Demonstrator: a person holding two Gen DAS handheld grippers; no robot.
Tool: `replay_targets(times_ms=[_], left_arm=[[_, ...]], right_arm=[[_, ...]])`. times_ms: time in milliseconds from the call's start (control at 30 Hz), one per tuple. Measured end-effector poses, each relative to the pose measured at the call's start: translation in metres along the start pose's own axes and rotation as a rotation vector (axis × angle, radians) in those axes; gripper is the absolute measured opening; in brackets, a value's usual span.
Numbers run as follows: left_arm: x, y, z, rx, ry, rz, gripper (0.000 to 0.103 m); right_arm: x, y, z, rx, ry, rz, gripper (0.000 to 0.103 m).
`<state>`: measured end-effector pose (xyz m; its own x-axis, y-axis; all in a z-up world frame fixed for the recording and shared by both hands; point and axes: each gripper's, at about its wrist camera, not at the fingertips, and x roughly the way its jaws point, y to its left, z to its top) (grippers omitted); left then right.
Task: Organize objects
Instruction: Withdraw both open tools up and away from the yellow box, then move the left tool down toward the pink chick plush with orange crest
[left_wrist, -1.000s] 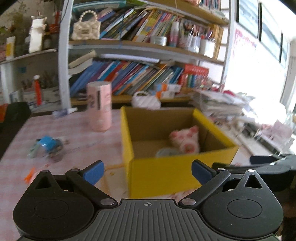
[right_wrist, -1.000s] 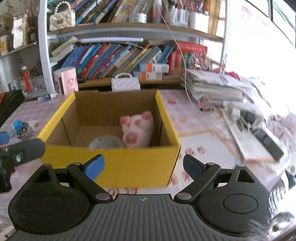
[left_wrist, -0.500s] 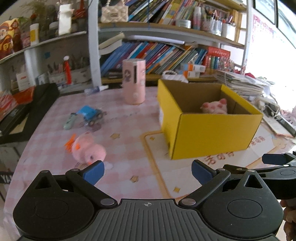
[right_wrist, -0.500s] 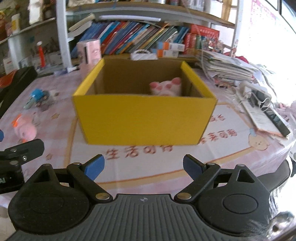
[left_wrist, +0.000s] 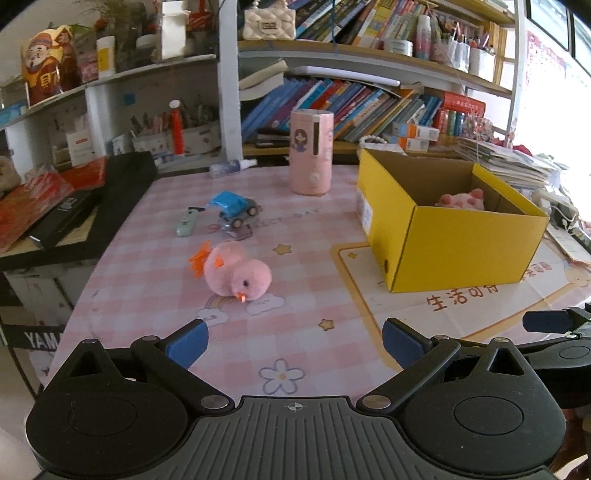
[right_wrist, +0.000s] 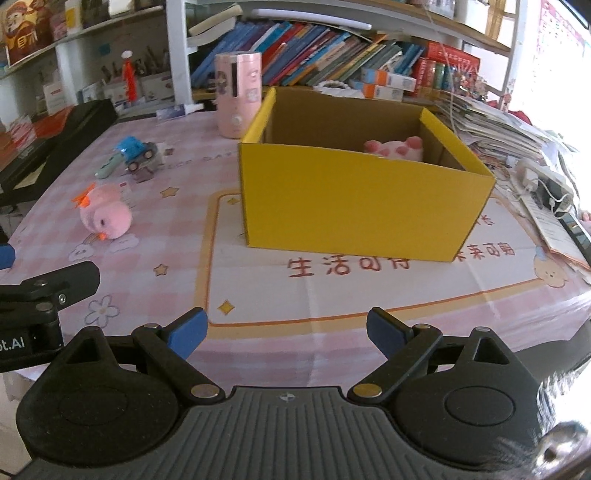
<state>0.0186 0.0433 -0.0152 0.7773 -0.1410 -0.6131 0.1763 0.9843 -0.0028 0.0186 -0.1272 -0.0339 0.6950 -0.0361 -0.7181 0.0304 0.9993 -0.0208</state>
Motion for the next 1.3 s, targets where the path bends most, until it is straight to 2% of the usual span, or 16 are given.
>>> replay_targets(times_ms=[533, 967, 1100, 1300], left_arm=[[-0.022, 0.042, -0.009, -0.041, -0.01, 0.079, 0.101], [-0.028, 0.068, -0.013, -0.09, -0.003, 0.094, 0.101], [-0.025, 0.074, -0.013, -0.118, 0.008, 0.104, 0.101], [-0.016, 0.079, -0.009, -0.141, 0.014, 0.113, 0.101]], right_arm=[[-0.007, 0.044, 0.004, -0.067, -0.014, 0.111, 0.089], [-0.009, 0.072, 0.009, -0.114, -0.014, 0.125, 0.089], [-0.006, 0.075, 0.012, -0.12, -0.011, 0.129, 0.082], [0.002, 0.079, 0.019, -0.137, -0.019, 0.137, 0.081]])
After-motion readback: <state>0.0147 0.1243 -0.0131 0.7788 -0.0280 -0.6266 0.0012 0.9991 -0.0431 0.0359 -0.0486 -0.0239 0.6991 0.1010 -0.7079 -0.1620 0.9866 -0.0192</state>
